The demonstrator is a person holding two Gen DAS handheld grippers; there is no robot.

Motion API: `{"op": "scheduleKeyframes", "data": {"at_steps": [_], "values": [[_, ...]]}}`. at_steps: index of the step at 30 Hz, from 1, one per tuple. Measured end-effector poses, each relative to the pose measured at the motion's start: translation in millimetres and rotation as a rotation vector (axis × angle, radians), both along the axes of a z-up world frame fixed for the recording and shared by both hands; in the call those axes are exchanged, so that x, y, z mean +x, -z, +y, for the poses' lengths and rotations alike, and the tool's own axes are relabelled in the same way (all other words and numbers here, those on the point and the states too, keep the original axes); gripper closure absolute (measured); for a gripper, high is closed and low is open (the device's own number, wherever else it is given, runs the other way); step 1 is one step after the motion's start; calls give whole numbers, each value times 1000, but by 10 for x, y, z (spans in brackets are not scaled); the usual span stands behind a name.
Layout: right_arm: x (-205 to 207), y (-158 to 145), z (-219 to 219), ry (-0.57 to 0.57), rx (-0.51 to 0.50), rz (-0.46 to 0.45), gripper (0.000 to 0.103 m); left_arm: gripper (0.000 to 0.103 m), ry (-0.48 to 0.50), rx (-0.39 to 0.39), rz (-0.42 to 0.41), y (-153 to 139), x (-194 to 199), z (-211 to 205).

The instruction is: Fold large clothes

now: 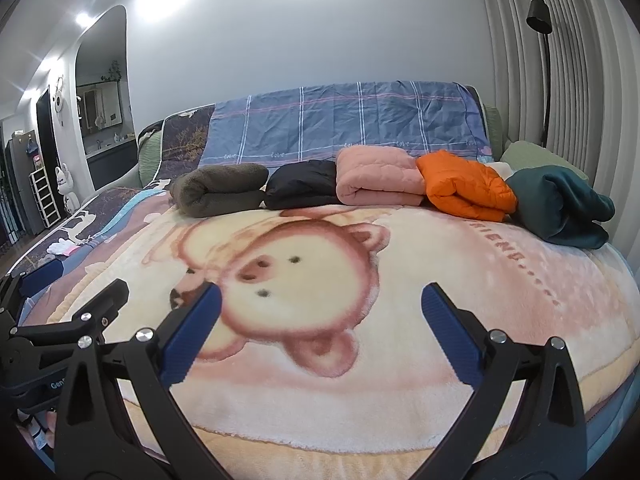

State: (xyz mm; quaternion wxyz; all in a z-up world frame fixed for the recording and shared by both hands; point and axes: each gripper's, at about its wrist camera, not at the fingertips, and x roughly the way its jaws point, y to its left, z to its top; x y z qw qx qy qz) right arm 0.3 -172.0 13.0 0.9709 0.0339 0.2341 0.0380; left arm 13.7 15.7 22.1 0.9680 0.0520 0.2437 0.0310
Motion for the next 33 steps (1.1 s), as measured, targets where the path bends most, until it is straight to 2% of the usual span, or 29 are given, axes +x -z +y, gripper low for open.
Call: {"op": "scheduleKeyframes", "data": {"at_steps": [33], "values": [[143,86,-1,17,-18,37,2,1,-8,-7,22,55,101,9]]}}
